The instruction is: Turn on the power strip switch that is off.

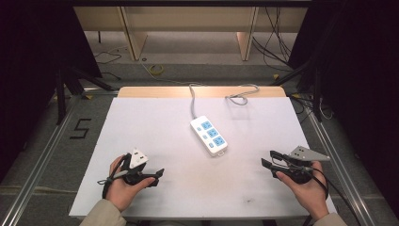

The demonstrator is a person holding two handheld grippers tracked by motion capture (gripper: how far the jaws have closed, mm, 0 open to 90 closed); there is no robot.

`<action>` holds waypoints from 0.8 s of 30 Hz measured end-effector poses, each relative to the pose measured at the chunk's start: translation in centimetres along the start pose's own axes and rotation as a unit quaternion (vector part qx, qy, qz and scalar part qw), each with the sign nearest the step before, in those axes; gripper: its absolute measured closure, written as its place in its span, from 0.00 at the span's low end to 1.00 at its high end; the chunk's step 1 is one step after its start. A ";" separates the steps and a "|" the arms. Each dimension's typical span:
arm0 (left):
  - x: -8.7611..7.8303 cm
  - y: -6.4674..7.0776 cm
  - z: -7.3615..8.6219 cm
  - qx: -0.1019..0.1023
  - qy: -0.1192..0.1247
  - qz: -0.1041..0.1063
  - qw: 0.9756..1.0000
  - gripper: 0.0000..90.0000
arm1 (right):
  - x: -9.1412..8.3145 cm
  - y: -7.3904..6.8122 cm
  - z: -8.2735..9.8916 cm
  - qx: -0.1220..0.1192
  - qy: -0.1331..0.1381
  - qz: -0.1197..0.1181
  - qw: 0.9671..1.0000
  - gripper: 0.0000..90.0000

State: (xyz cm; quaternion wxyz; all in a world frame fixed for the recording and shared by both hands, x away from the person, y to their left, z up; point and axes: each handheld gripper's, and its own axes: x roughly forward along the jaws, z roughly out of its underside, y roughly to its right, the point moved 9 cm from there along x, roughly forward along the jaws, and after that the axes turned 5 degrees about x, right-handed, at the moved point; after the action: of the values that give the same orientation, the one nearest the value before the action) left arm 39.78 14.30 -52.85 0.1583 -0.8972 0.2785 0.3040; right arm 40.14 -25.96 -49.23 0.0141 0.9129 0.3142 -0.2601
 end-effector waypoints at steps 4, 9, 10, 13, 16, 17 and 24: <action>0.0 0.1 0.1 0.005 0.000 -0.001 1.000 0.18 | -0.2 0.0 -0.1 -0.005 -0.011 0.004 1.000 0.63; 0.0 0.0 0.2 0.001 0.001 -0.003 1.000 0.18 | -0.3 -0.5 0.0 -0.018 -0.044 0.001 0.999 0.83; 0.0 0.0 0.2 -0.002 0.002 -0.003 1.000 0.18 | -0.3 -0.6 0.0 -0.023 -0.051 -0.001 0.998 0.88; 0.1 -0.1 0.2 -0.002 0.002 -0.006 1.000 0.18 | -0.2 -0.8 0.1 -0.037 -0.076 -0.003 0.996 0.98; 0.2 -0.1 0.2 -0.003 0.002 -0.006 1.000 0.18 | -0.1 -0.7 0.3 -0.043 -0.095 -0.003 0.995 1.00; 0.2 -0.1 0.2 -0.003 0.001 -0.006 1.000 0.18 | -0.1 -0.7 0.4 -0.044 -0.100 -0.004 0.994 1.00; 0.3 0.0 0.3 -0.007 0.001 -0.002 1.000 0.19 | 0.1 -0.6 0.3 -0.044 -0.118 -0.003 0.992 1.00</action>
State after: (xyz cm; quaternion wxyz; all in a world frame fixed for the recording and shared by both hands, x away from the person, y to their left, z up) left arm 39.89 14.32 -53.30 0.1526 -0.8993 0.2746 0.3044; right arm 39.72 -25.44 -49.41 0.0905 0.8734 0.3238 -0.3523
